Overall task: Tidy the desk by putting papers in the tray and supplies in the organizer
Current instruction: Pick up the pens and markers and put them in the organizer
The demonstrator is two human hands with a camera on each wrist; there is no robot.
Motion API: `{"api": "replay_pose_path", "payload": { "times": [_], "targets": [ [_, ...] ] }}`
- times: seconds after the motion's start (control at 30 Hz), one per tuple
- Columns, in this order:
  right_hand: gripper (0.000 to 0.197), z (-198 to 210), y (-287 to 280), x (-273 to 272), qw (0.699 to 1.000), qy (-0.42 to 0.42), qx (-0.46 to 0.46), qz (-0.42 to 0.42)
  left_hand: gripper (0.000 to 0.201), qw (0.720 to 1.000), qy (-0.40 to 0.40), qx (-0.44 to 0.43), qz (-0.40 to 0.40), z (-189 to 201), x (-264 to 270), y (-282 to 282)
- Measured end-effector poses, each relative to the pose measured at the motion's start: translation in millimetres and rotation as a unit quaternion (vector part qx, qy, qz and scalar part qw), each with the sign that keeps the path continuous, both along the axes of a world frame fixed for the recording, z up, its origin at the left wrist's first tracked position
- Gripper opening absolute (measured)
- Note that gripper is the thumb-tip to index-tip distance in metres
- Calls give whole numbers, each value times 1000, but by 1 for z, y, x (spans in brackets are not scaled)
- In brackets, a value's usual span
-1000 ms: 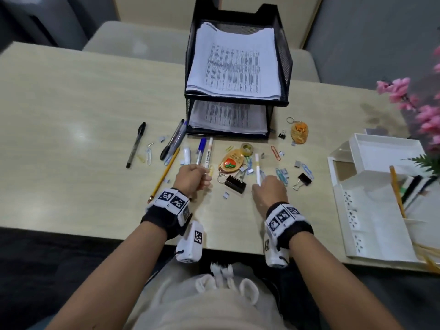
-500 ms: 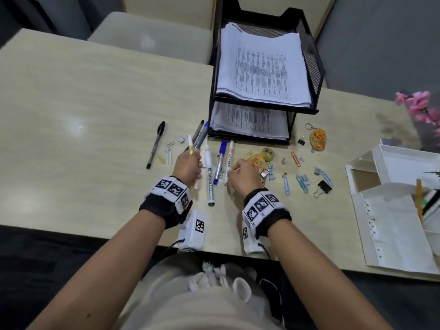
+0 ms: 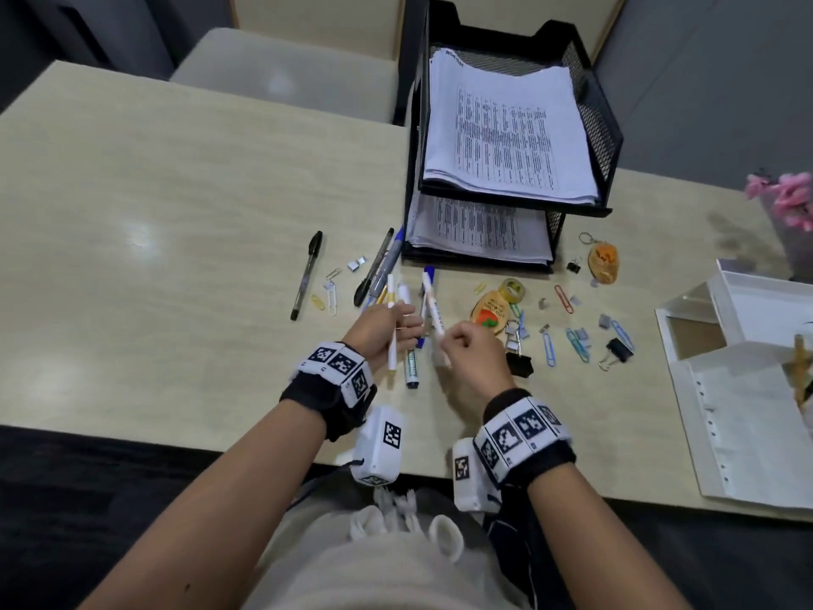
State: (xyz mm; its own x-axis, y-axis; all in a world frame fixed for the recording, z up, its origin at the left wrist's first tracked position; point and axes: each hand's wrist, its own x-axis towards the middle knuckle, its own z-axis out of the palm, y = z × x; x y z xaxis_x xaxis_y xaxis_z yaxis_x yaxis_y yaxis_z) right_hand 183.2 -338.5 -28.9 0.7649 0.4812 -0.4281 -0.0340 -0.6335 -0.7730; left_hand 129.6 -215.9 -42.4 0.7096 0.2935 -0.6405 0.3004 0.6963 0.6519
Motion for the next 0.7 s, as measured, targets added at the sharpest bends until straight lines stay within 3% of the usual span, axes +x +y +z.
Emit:
{"api": "replay_pose_path", "payload": {
  "times": [0.07,0.17,0.33,0.47,0.57,0.7],
  "targets": [
    [14,6,6,-5,997,13,22,76,30,1000,-21,-4,20,3,5,-3],
    [18,3,21,5,998,-21,10,56,28,997,-36,7,70,6,5,6],
    [16,-20,55,28,977,-151,-139,50,26,989,20,117,93,4,-6,27],
    [29,-29,60,33,965,-150,-206,67,23,986,56,130,89,0,-18,29],
    [19,-29,52,36,972,-146,-183,18,22,992,39,60,99,-4,-21,26],
    [12,-10,38,26,993,-107,-53,-15,10,995,40,27,83,-8,-11,18]
  ]
}}
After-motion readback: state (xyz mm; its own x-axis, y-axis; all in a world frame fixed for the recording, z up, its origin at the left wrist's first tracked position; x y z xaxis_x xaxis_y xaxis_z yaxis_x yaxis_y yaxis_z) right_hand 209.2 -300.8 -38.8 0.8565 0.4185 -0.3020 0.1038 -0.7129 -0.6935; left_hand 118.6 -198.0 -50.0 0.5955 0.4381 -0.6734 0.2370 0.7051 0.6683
